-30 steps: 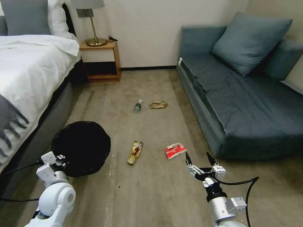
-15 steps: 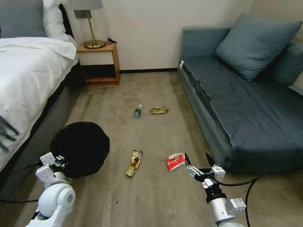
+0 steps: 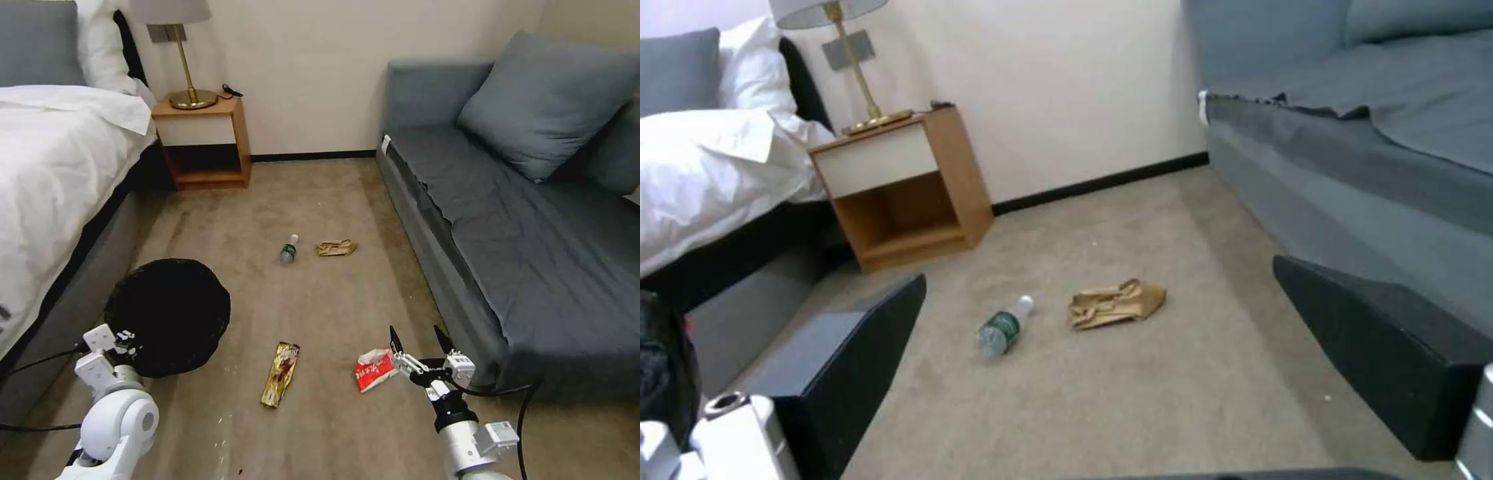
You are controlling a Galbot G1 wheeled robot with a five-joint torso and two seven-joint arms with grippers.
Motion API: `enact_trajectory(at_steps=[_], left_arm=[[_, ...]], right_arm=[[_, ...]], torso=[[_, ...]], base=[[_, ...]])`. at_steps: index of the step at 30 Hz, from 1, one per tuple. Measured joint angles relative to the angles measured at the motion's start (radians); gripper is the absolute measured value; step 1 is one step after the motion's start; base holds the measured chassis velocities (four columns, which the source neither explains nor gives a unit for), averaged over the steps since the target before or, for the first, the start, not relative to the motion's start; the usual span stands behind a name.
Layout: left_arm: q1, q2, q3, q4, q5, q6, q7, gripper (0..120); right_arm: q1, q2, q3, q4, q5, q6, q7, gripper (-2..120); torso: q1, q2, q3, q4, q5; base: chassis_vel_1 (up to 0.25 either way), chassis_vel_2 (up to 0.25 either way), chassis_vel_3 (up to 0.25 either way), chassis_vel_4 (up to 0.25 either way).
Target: Pick up the trash bin, then pick up the garbage on the floor and place it into the trash bin.
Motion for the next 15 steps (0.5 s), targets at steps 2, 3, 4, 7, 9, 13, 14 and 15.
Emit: enact_trajectory(at_steps=[2,3,4,7,9,13,14,15], left_arm=[[-0.001,0.0,0.0,0.006,0.002,-0.006,0.0,1],[-0.001,0.0,0.0,0.006,0.002,-0.006,0.0,1],[-0.001,0.0,0.0,0.008,0.003,-0.007,-0.001,1],[-0.004,0.004,0.0,0.016,0.004,-0.01,-0.001,1],[-0.005,0.007,0.0,0.021,0.004,-0.01,-0.001,1],[-0.008,0.022,0.0,0.038,0.005,-0.013,0.002,1],[-0.009,0.027,0.0,0.043,0.006,-0.014,0.003,1],[-0.01,0.035,0.0,0.05,0.006,-0.016,0.005,1]], right_arm=[[-0.002,0.001,-0.001,-0.003,-0.005,0.003,0.0,100],[-0.002,0.001,-0.001,-0.003,-0.005,0.003,0.0,100],[-0.002,0.002,-0.002,-0.004,-0.005,0.005,0.0,100],[-0.002,0.0,-0.007,-0.007,0.017,0.019,-0.011,100],[-0.003,-0.003,-0.013,-0.003,0.048,0.022,-0.029,100],[0.008,-0.037,-0.025,0.015,0.075,-0.017,-0.047,100],[0.018,-0.052,-0.026,0.015,0.075,-0.029,-0.048,100],[0.036,-0.077,-0.028,0.015,0.075,-0.051,-0.048,100]], torso=[[0.0,0.0,0.0,0.0002,0.0],[0.0,0.0,0.0,0.0002,0.0],[0.0,0.0,0.0,0.0002,0.0],[0.0,0.0,0.0,0.0001,0.0001],[0.0,0.0,0.0,0.0,0.0001],[0.0,0.0,0.0,-0.0002,0.0001],[0.0,0.0,0.0,-0.0002,0.0],[0.0,0.0,0.0,0.0,0.0001]], base=[[-0.126,0.151,0.167,-0.139],[-0.144,0.153,0.167,-0.143],[-0.144,0.169,0.137,-0.143],[-0.155,0.159,0.136,-0.129],[-0.151,0.141,0.134,-0.121],[-0.086,0.068,0.104,-0.08],[-0.042,0.054,0.038,-0.034],[0.0,0.0,0.0,0.0]])
